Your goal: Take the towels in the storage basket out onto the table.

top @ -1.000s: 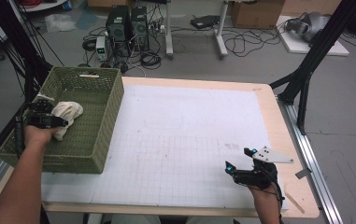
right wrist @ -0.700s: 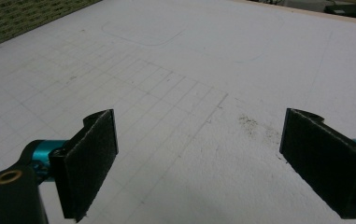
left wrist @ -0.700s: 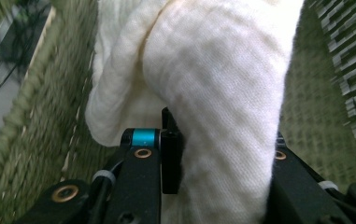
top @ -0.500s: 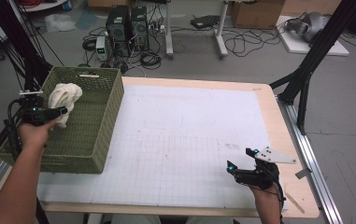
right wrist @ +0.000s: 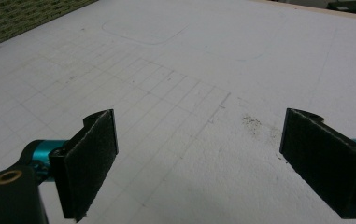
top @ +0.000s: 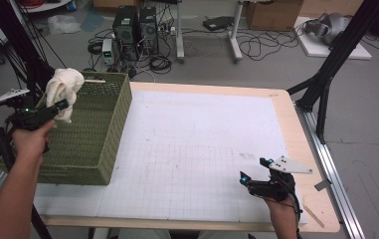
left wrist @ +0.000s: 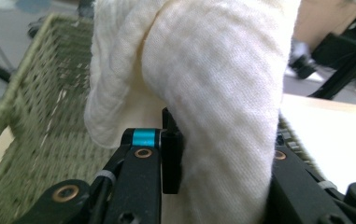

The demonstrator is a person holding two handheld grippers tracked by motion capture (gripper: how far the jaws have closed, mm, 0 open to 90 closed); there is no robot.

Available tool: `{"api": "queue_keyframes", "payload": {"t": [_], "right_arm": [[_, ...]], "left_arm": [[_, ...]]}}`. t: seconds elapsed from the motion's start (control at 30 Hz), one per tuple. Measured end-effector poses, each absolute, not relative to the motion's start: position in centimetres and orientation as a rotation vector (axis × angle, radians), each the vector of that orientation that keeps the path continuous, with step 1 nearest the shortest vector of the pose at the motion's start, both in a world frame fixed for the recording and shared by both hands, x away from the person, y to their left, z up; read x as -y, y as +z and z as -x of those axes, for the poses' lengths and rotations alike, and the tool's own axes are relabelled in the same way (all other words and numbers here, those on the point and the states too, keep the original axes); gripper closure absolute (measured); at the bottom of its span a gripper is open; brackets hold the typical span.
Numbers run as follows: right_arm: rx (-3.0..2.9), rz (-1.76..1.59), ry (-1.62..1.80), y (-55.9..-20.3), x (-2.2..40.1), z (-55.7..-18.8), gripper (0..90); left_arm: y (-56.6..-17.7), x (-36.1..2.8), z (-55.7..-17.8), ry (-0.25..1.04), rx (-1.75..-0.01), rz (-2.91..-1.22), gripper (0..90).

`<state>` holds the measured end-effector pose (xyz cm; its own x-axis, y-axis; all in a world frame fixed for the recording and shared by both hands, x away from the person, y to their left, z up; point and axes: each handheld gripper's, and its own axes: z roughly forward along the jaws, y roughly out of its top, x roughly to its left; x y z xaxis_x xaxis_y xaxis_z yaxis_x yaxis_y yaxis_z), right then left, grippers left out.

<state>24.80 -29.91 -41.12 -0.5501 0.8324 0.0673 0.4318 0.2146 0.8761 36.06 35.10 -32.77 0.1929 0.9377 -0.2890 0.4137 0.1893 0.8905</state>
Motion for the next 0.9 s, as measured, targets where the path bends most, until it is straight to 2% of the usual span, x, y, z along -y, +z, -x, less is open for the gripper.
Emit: {"api": "queue_keyframes", "payload": {"t": [0.4,0.67,0.9], "right_arm": [[-2.082,-1.163,1.281,-41.2,29.6,-24.9,10.7],[-2.080,-1.165,1.289,-41.0,29.6,-24.9,10.7],[-2.076,-1.174,1.298,-40.9,29.7,-24.8,10.7]], "left_arm": [[-30.1,-31.7,-33.8,0.571,-1.172,-1.439,73.2],[-29.0,-26.3,-32.8,0.498,-0.998,-1.501,73.0],[-29.5,-21.3,-32.6,0.433,-0.884,-1.558,72.0]]}}
